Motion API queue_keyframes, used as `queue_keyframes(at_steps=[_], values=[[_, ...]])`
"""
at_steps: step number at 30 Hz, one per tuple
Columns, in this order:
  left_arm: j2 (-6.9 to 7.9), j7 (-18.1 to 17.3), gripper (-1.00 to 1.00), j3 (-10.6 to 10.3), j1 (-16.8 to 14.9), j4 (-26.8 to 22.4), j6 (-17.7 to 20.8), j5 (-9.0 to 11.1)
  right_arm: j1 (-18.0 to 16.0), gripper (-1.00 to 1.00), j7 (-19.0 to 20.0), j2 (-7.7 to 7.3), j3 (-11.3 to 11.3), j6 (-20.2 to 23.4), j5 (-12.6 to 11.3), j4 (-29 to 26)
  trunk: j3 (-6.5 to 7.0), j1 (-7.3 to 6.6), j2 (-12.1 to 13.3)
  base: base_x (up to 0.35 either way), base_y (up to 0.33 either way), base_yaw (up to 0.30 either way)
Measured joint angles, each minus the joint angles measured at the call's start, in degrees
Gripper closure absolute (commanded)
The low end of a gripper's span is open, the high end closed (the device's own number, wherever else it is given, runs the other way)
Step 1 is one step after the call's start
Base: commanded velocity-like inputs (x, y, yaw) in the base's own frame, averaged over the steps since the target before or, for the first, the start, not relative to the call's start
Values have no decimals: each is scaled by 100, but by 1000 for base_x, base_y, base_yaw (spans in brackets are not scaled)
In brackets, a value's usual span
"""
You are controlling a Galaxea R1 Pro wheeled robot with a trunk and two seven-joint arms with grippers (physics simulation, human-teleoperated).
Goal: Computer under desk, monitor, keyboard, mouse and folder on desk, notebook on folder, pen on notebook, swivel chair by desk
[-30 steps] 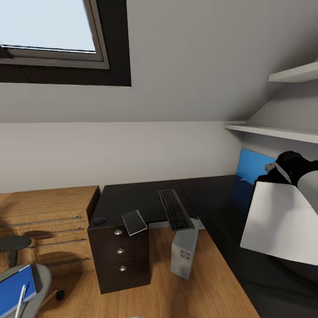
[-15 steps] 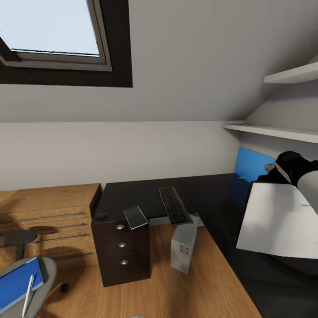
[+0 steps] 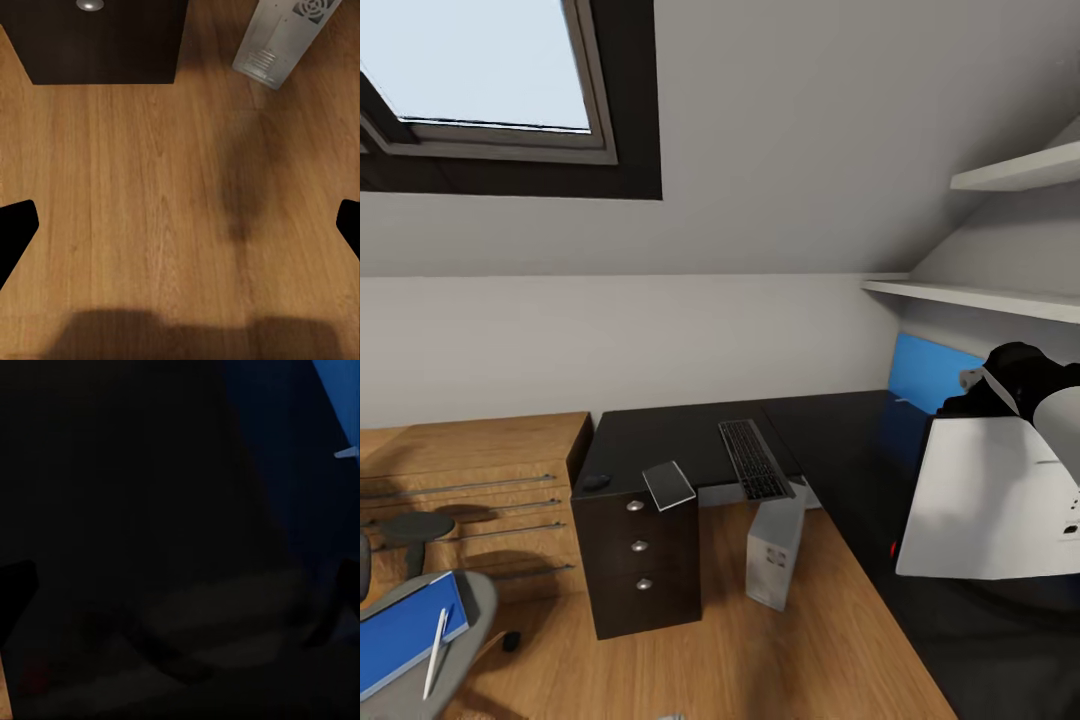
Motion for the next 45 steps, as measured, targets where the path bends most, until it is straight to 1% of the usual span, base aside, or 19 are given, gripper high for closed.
queue_keyframes(at_steps=[13,18,29,36,41,45], values=[[0,0,-100,-6,1,-1,0,1,0,-100,0,-1,2,0,6,-1,0,0,1,-124,0,0],[0,0,-100,-6,0,-1,0,1,1,-100,0,8,2,1,-5,-1,0,2,1,-289,0,0],[0,0,-100,-8,0,0,4,1,0,-100,-1,9,6,3,11,-2,0,0,0,-82,-2,0],[0,-1,-100,-7,0,0,5,2,1,-100,-1,21,4,1,23,0,0,0,0,-146,-124,0],[0,0,-100,-7,0,-1,1,1,2,-100,0,26,1,2,20,-1,0,0,0,-37,-30,0],[0,0,-100,-7,0,0,7,2,1,-100,-1,26,3,2,21,-1,0,2,1,-182,-45,0]])
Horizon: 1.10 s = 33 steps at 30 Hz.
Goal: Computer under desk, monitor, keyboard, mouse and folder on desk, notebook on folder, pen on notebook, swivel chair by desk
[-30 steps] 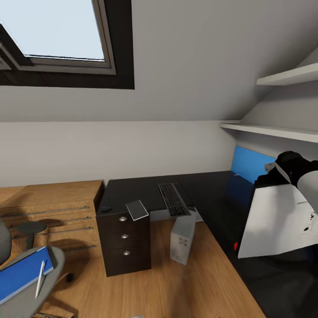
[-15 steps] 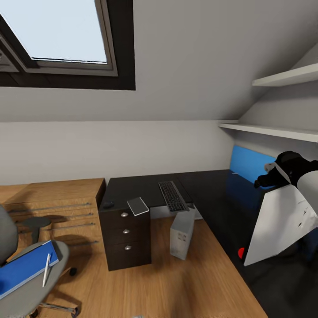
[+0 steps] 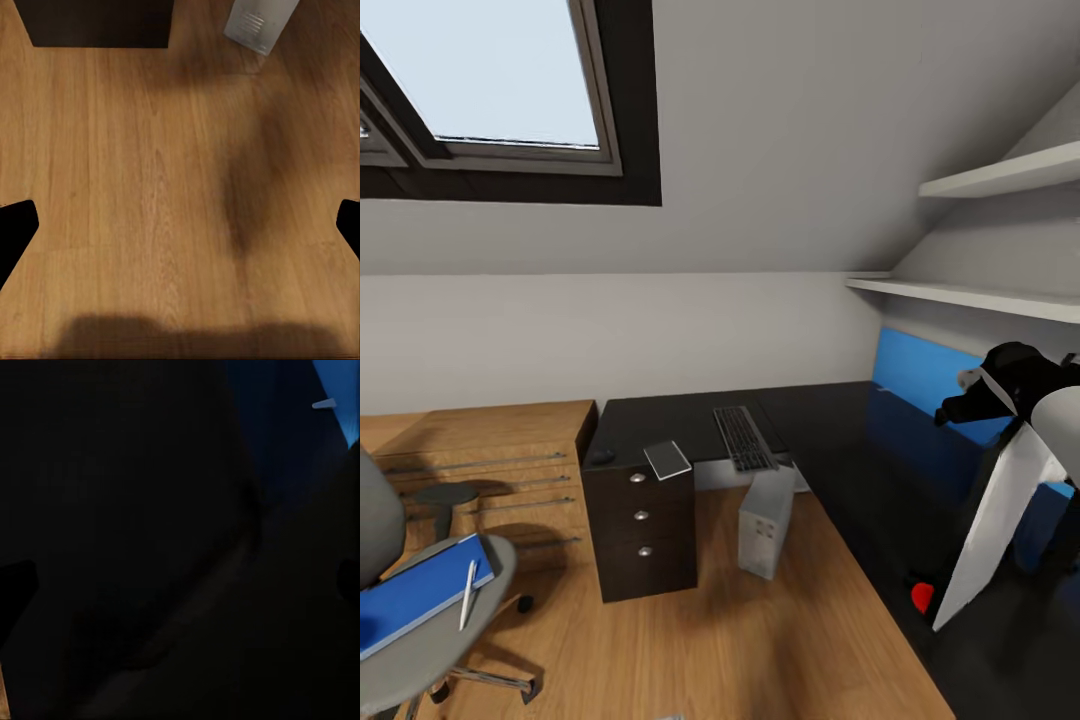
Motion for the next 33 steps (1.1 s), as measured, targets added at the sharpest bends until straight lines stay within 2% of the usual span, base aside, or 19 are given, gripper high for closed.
queue_keyframes(at_steps=[23,33], values=[[0,0,-100,0,0,0,1,2,0,-100,2,36,2,10,-10,-1,0,-1,0,-97,-3,0],[0,-1,-100,0,0,0,1,0,2,-100,0,127,5,4,7,2,0,-1,0,-93,0,0]])
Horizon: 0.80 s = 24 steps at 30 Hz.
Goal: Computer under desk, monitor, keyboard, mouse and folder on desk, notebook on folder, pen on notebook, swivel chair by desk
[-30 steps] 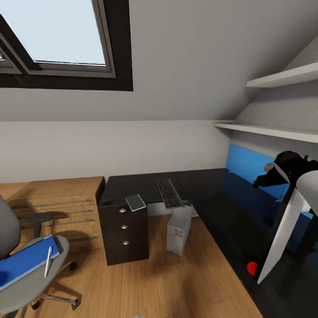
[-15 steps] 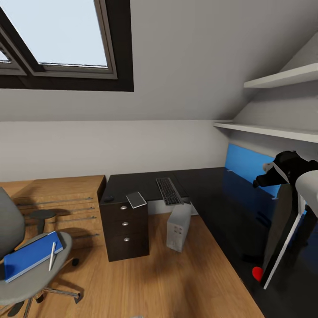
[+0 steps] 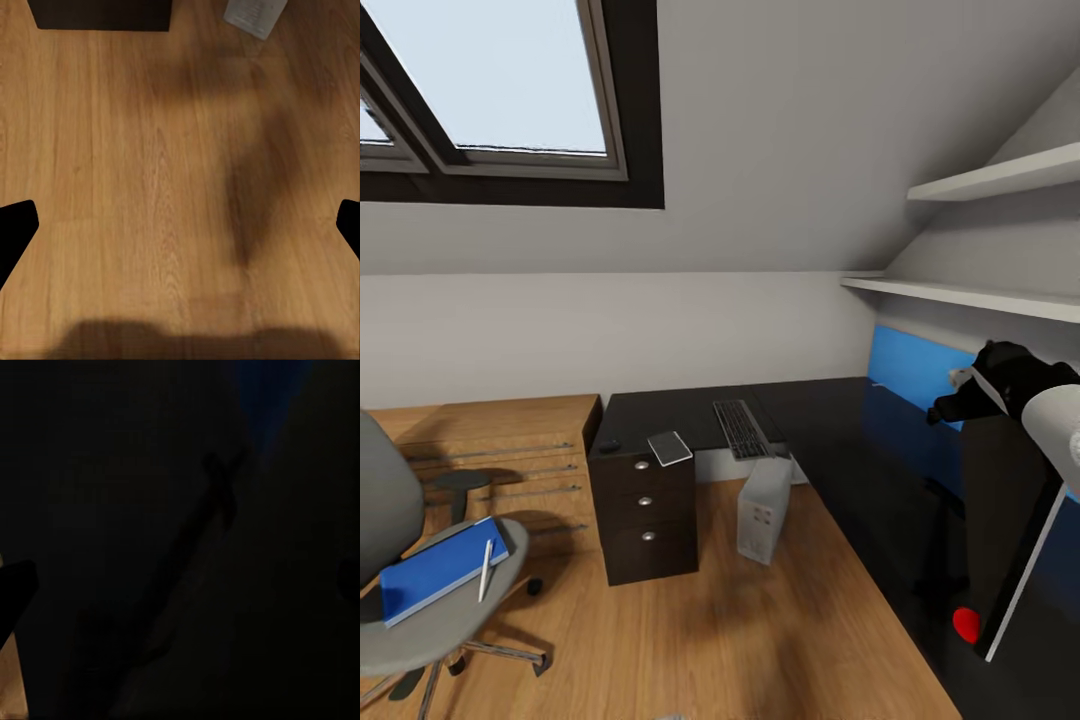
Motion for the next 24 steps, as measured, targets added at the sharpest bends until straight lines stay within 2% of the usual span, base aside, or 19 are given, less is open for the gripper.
queue_keyframes(at_steps=[17,24], values=[[0,1,-100,0,0,0,0,4,-3,-100,1,36,-8,5,-9,-2,0,1,0,-154,-51,0],[0,1,-100,0,0,0,0,1,-2,-100,0,39,9,3,4,-2,0,-1,0,-28,-6,0]])
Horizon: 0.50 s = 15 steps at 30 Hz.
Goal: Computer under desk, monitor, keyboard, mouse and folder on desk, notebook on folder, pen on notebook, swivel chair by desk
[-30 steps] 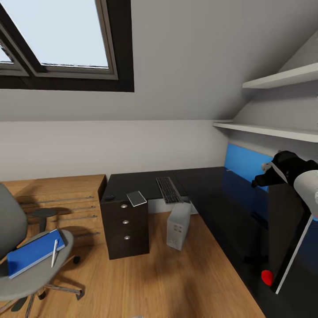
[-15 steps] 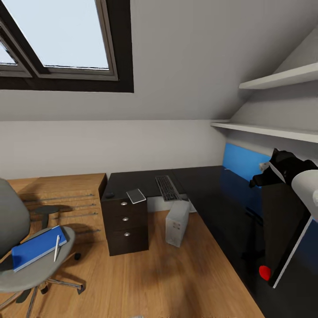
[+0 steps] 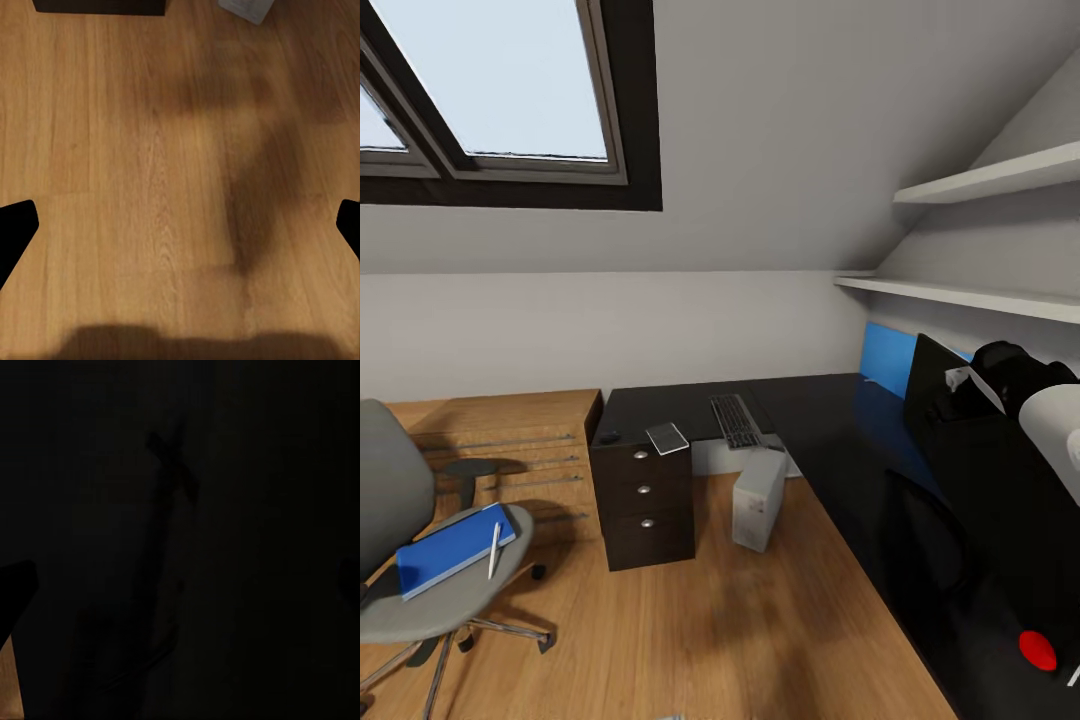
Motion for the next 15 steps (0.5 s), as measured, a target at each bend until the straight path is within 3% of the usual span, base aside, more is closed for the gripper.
queue_keyframes(at_steps=[15], values=[[0,0,-100,0,0,0,0,5,0,-100,-8,6,-2,-9,5,-8,0,0,0,-1,0,0]])
